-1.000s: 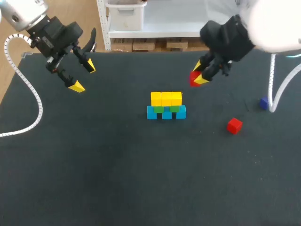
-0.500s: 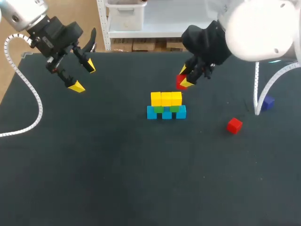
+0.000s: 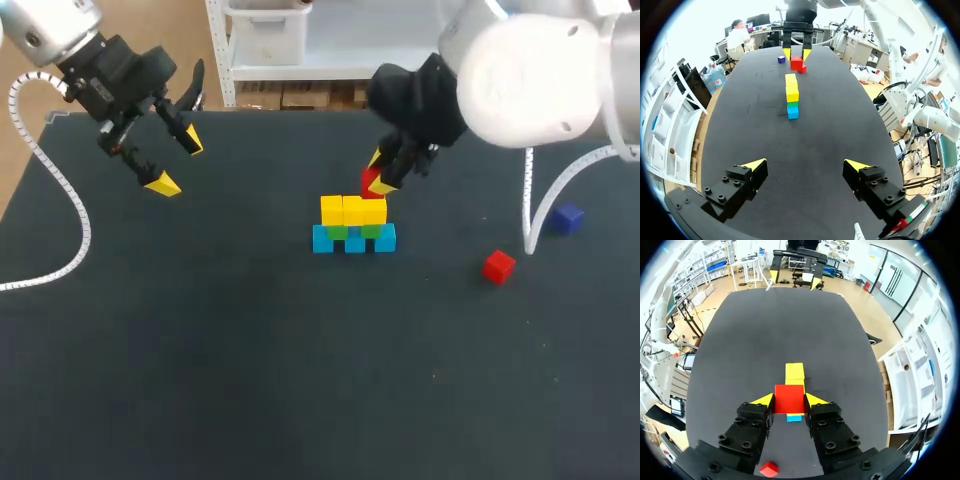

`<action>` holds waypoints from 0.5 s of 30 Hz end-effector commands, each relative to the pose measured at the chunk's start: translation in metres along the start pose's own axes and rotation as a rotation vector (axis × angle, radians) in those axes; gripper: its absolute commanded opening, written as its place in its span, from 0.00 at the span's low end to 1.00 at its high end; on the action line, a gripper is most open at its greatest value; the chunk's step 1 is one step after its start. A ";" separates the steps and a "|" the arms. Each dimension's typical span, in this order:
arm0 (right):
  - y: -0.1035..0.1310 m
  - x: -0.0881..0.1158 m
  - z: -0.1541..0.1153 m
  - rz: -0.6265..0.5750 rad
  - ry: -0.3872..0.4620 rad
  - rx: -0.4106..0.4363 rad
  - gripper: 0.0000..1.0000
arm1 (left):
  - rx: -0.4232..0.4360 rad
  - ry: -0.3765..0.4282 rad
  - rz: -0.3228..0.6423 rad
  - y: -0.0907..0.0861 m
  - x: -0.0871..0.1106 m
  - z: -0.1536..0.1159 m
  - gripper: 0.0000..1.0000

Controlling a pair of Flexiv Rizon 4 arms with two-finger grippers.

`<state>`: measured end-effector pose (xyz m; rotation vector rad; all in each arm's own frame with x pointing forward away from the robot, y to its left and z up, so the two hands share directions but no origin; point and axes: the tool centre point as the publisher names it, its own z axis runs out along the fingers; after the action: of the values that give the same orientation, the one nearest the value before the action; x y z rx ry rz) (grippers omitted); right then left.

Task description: Place the blue cubes, place green cubes on the blue cubes, place the yellow cubes on the green cubes, then place the red cubes on the yellow cubes, and place purple cube on the red cubes.

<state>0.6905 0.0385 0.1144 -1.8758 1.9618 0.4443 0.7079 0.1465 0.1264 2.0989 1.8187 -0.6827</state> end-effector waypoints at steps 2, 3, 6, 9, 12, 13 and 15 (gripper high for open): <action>-0.001 -0.001 0.006 0.004 -0.001 -0.005 0.00 | 0.000 0.001 0.002 0.000 0.000 0.000 1.00; -0.002 -0.001 0.006 0.007 -0.002 -0.005 0.00 | 0.000 0.001 0.002 0.000 0.000 0.000 1.00; -0.003 0.000 0.007 0.010 -0.001 -0.007 0.00 | 0.000 0.001 0.002 0.000 0.000 0.000 1.00; -0.004 -0.001 0.005 0.010 0.000 -0.004 0.00 | 0.000 0.001 0.002 0.000 0.000 0.000 1.00; -0.005 -0.002 0.005 0.011 -0.002 -0.002 0.00 | 0.000 0.001 0.002 0.000 0.000 0.000 1.00; -0.005 -0.002 0.005 0.011 -0.003 -0.001 0.00 | 0.000 0.001 0.002 0.000 0.000 0.000 1.00; -0.005 -0.002 0.005 0.013 -0.004 -0.002 0.00 | 0.000 0.001 0.002 0.000 0.000 0.000 1.00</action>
<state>0.6953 0.0424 0.1113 -1.8631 1.9715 0.4522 0.7079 0.1465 0.1264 2.0989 1.8187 -0.6828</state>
